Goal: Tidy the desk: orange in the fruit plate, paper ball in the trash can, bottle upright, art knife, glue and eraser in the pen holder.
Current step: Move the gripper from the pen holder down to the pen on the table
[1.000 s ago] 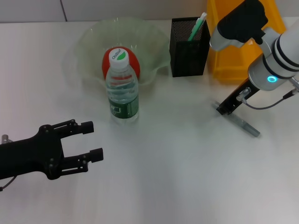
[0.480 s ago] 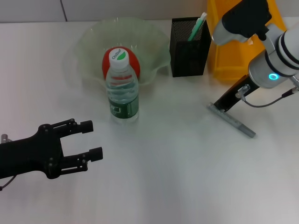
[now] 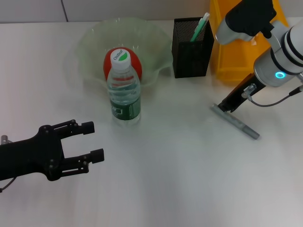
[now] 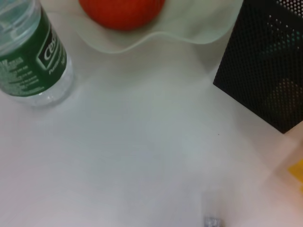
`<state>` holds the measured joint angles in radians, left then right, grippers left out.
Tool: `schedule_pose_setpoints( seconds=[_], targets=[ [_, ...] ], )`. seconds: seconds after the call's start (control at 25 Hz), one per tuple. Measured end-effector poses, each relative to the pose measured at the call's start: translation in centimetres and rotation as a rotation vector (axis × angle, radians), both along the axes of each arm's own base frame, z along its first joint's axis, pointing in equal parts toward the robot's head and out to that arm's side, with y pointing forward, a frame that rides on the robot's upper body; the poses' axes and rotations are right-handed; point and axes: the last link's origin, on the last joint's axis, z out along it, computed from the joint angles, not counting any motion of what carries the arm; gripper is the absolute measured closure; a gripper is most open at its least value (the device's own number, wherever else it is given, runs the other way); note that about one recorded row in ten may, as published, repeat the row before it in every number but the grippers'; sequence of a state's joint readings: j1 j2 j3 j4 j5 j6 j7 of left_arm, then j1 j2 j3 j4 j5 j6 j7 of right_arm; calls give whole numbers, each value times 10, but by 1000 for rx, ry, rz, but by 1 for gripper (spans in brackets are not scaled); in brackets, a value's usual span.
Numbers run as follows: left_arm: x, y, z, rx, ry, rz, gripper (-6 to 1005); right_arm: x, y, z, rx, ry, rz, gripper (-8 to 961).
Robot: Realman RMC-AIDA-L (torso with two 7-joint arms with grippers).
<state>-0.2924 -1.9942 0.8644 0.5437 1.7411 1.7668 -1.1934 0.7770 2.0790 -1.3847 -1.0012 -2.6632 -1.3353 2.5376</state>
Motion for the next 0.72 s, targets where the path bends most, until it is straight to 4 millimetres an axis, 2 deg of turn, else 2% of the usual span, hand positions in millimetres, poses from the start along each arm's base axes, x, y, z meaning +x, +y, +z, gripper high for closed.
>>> schedule_pose_setpoints(
  seconds=[0.16,0.36,0.56,0.72],
  targets=[
    [0,0,0,1,0,0,215,1,0,-1,-8,-4,8,902],
    [0,1,0,2,0,-1,215,2,0,-3,-4,-5,8,733],
    [1,1,0,3,0,-2,215,8,1,-6,3,-6,0,617],
    [1,2,0,3,1,0,215,9,1,-8,4,-8,1,620]
  ],
)
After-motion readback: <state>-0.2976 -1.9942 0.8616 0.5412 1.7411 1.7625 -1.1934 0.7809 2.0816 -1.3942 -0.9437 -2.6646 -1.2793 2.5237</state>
